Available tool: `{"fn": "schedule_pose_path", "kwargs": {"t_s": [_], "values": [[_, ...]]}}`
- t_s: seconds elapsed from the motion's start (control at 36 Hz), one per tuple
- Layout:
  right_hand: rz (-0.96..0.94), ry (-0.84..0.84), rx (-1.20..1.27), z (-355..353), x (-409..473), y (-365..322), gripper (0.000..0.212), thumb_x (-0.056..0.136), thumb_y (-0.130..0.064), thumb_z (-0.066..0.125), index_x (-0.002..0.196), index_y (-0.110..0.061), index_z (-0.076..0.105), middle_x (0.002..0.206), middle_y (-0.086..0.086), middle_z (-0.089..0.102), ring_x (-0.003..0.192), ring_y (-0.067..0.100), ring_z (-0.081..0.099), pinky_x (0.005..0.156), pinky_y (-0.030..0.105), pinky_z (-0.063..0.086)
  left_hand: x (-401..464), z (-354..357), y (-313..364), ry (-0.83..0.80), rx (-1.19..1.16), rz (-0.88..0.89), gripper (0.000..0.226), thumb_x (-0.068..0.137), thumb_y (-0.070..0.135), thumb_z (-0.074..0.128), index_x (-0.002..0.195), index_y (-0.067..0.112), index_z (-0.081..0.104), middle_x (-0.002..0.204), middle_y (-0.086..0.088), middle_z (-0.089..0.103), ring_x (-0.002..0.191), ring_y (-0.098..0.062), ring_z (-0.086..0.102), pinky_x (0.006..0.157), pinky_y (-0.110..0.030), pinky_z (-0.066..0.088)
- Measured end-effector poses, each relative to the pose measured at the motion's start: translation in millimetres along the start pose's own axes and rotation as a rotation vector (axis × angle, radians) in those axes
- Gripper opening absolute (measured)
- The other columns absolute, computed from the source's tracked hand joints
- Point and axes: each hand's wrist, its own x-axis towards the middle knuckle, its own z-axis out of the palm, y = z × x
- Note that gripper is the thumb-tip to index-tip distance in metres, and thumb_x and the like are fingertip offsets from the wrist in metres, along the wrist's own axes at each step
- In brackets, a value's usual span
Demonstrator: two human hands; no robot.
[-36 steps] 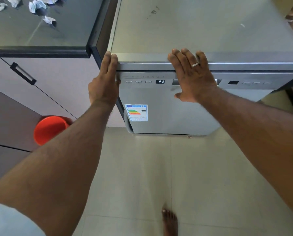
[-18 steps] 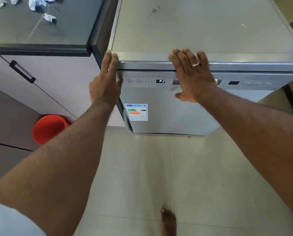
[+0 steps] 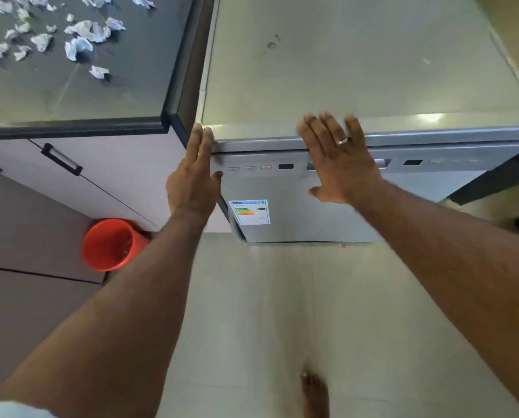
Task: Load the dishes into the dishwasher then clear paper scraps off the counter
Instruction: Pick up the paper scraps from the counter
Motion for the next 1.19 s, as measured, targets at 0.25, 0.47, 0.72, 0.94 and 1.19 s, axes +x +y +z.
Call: {"fn": "schedule_pose_path", "kwargs": {"t_s": [0.25, 0.47, 0.72, 0.94, 1.19], "values": [[-0.006, -0.092, 0.069, -8, -1, 3, 0.148, 0.047, -0.064, 0.086, 0.159, -0.010, 0.006, 0.167, 0.011, 0.007, 0.152, 0.034, 0.014, 0.120, 0.061, 0.008, 14, -27, 1, -0.174, 0.110, 0.090, 0.081, 0.094, 0.027, 0.066, 0.159, 0.015, 0.021, 0.167, -0.004, 0.017, 0.155, -0.021, 0.009, 0.124, -0.048, 0.002], [-0.008, -0.114, 0.160, -25, 5, 0, 0.140, 0.049, -0.071, 0.081, 0.157, -0.007, 0.017, 0.164, 0.016, 0.020, 0.149, 0.037, 0.018, 0.117, 0.065, 0.013, 26, -53, 2, -0.359, -0.090, 0.056, 0.086, 0.092, 0.021, 0.068, 0.160, 0.014, 0.015, 0.168, -0.005, 0.011, 0.155, -0.020, 0.006, 0.124, -0.034, 0.004], [0.088, -0.020, 0.264, -61, 28, -25, 0.072, 0.086, -0.057, 0.041, 0.134, -0.005, 0.051, 0.143, 0.015, 0.048, 0.124, 0.039, 0.050, 0.103, 0.058, 0.035, 39, -100, -21, -0.536, -0.143, 0.102, 0.083, 0.097, 0.029, 0.062, 0.161, 0.021, 0.010, 0.169, -0.002, 0.009, 0.155, -0.020, 0.011, 0.126, -0.041, 0.012], [-0.009, 0.052, 0.394, -122, 109, -118, 0.056, 0.094, -0.047, 0.041, 0.134, -0.011, 0.056, 0.143, 0.010, 0.051, 0.128, 0.032, 0.049, 0.111, 0.055, 0.033, 40, -161, -107, -0.454, -0.275, -0.050, 0.078, 0.099, 0.034, 0.058, 0.161, 0.026, 0.012, 0.168, 0.005, 0.009, 0.154, -0.013, 0.009, 0.126, -0.037, 0.008], [-0.191, 0.115, 0.566, -178, 225, -191, 0.047, 0.094, -0.038, 0.050, 0.132, -0.012, 0.055, 0.135, 0.008, 0.055, 0.120, 0.027, 0.053, 0.097, 0.043, 0.048, 94, -217, -200, -0.287, -0.338, -0.222, 0.064, 0.095, 0.021, 0.065, 0.154, 0.018, 0.038, 0.162, 0.000, 0.032, 0.146, -0.022, 0.035, 0.121, -0.041, 0.025]]}}
